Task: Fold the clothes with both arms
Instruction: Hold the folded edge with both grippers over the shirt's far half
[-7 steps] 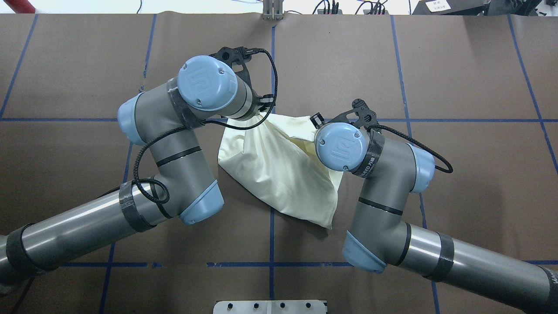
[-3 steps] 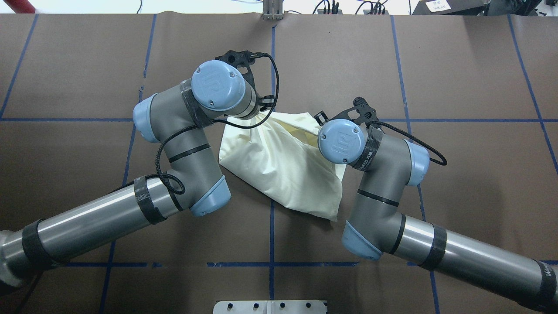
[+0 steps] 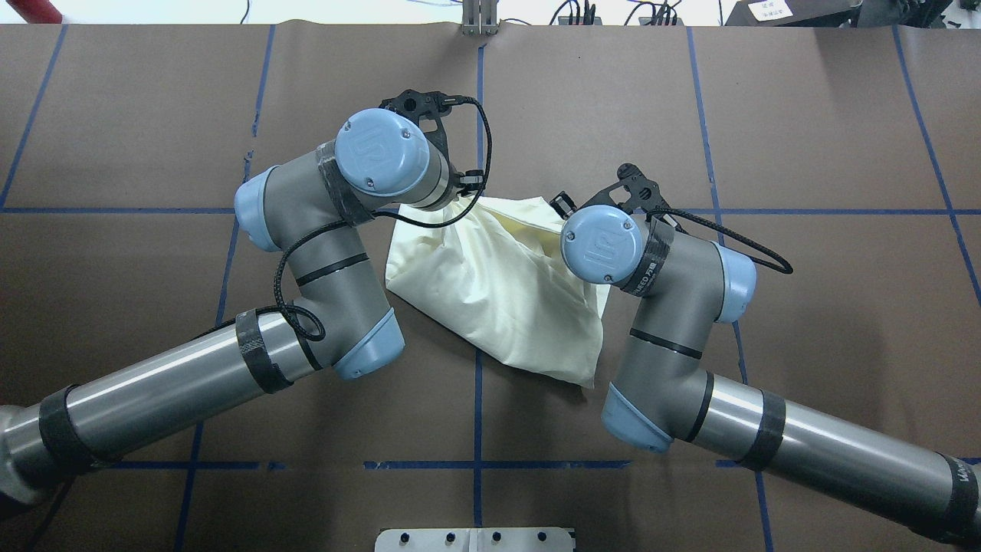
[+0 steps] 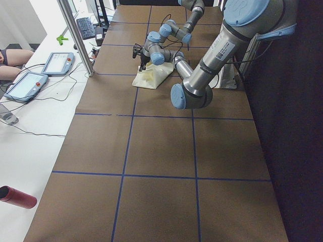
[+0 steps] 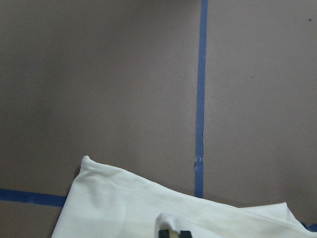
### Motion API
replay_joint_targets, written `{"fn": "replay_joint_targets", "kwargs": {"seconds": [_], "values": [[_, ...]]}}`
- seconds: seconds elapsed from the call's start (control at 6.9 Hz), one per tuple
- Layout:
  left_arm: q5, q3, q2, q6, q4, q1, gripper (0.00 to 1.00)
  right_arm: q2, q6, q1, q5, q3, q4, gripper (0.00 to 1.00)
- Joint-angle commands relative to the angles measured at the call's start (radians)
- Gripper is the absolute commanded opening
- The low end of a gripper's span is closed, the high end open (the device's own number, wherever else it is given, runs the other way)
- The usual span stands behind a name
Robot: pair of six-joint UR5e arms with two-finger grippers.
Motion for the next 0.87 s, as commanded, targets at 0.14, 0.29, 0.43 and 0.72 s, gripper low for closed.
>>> {"fn": "replay_joint_targets", "kwargs": {"seconds": [0.14, 0.29, 0.43, 0.72], "values": [[-0.062, -0.048, 0.105, 0.17, -0.226, -0.019, 1.0, 0.0, -0.125, 0.094, 0.148, 0.062, 0.004, 1.0], [-0.097, -0.071, 0.187, 0.216, -0.379, -0.019, 1.0, -0.002, -0.138, 0.096, 0.153, 0.065, 0.005, 1.0], [-0.14, -0.071, 0.229, 0.273, -0.505, -0.019, 1.0, -0.002, -0.138, 0.096, 0.153, 0.067, 0.005, 1.0], [-0.188, -0.069, 0.243, 0.482, -0.583, -0.019, 1.0, -0.002, -0.138, 0.096, 0.152, 0.067, 0.005, 1.0]]}}
